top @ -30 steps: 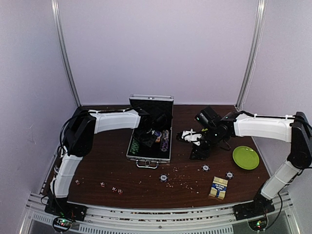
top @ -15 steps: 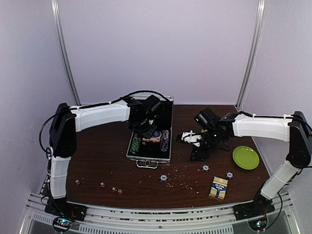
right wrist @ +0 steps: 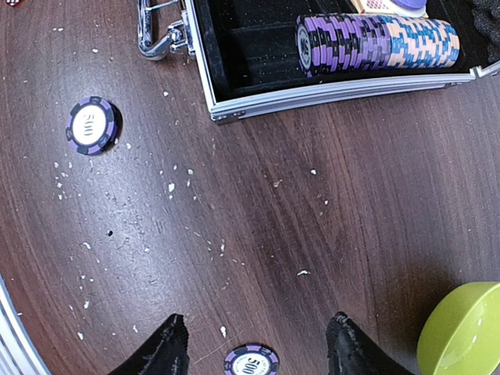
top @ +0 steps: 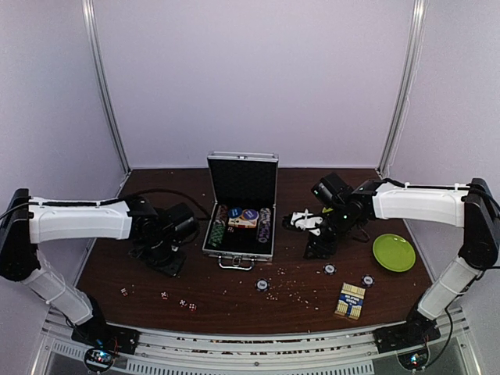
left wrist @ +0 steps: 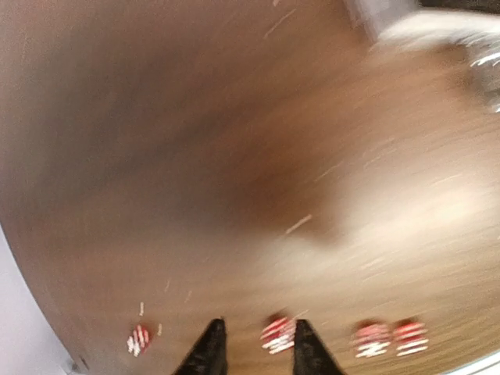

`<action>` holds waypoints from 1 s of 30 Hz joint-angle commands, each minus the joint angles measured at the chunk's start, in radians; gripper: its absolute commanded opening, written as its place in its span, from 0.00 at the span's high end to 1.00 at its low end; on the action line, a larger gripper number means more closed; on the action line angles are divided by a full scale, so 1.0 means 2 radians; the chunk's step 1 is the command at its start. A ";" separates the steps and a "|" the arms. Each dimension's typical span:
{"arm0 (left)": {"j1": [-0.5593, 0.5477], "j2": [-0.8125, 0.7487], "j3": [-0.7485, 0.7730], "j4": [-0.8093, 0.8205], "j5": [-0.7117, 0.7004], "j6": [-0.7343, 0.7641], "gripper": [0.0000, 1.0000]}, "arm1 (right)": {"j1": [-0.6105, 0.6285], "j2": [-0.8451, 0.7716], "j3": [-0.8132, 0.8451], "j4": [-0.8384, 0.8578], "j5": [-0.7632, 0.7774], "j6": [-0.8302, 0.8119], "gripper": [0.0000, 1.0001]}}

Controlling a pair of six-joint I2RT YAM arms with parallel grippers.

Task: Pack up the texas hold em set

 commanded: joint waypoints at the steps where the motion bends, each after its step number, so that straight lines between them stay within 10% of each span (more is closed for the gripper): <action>1: 0.045 -0.065 -0.075 -0.035 0.012 -0.102 0.65 | -0.001 0.003 0.009 -0.007 -0.008 -0.005 0.39; 12: 0.202 -0.169 -0.188 -0.018 0.043 -0.148 0.58 | -0.001 0.000 0.008 -0.011 -0.009 -0.008 0.40; 30: 0.266 -0.151 -0.215 0.006 0.044 -0.153 0.71 | -0.001 0.002 0.008 -0.016 -0.002 -0.014 0.40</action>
